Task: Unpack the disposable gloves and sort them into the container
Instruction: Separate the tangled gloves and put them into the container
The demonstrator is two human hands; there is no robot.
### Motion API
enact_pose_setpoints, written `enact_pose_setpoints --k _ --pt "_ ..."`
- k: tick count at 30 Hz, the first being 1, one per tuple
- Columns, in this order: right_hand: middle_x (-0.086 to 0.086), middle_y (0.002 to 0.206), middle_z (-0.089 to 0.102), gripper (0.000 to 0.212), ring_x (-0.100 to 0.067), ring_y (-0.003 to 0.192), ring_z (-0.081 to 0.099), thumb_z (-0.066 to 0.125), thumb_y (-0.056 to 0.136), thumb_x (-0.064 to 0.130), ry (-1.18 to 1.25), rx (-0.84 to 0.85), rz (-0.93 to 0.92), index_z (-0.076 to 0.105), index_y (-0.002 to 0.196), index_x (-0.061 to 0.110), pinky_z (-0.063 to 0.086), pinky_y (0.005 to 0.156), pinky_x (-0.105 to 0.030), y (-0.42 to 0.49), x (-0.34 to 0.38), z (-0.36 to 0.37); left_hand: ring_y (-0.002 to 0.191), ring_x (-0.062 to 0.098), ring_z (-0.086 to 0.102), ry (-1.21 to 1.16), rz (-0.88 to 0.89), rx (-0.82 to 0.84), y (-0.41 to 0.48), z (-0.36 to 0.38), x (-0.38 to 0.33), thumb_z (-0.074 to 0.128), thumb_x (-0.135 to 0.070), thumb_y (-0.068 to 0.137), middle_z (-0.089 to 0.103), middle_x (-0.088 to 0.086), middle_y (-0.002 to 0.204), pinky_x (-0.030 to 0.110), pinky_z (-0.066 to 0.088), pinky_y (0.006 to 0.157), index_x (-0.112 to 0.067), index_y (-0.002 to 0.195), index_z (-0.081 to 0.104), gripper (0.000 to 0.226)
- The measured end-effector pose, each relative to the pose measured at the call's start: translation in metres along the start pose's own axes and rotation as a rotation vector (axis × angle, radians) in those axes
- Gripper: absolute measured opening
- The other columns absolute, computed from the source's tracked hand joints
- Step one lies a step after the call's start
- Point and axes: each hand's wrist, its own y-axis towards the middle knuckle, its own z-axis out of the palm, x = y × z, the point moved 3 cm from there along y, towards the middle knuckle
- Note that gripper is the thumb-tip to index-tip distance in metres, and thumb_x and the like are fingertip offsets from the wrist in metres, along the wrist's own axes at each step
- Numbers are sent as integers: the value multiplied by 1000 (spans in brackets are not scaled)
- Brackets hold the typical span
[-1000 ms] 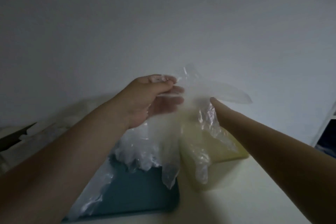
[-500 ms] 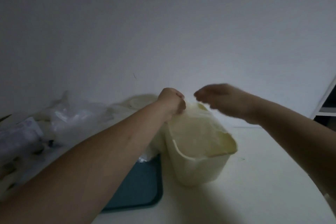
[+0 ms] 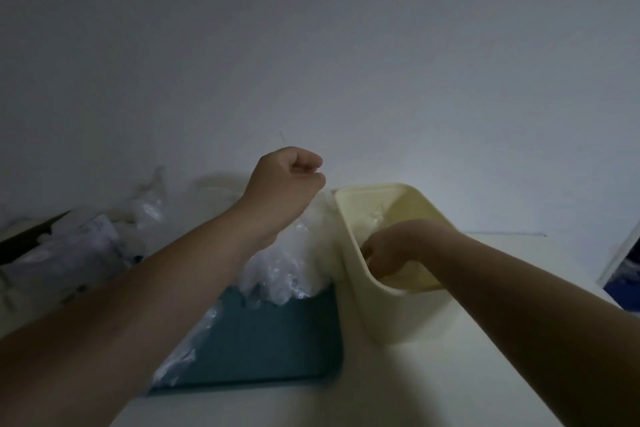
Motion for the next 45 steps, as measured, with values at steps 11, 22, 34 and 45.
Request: enact_pose_setpoints --k 11,22,34,45 --pt "5 99 73 27 -17 85 69 50 100 35 372 -935 -180 74 106 22 60 81 -34 -64 73 -60 80 5 67 746 83 46 -82 -110 77 71 -34 95 69 -19 90 18 50 70 -35 88 71 7" --pt "-7 90 73 20 -24 82 68 58 99 22 763 -486 -363 75 100 11 50 66 -25 23 192 28 90 15 60 966 -16 57 -122 -146 164 65 -52 92 52 -10 106 33 48 68 -32 108 63 26" --pt "8 85 79 17 -14 74 75 66 98 15 1261 -748 -438 78 94 26 64 75 -42 19 203 2 81 4 59 465 152 -408 -69 -183 114 64 -34 100 62 -12 84 22 47 73 -27 82 66 20" --pt "22 143 59 89 -1 130 56 93 62 47 1272 -862 -544 54 141 41 46 106 -28 -33 186 -30 67 14 67 -284 -296 1 -69 -163 106 55 -15 106 71 1 76 26 57 58 -19 89 70 23"
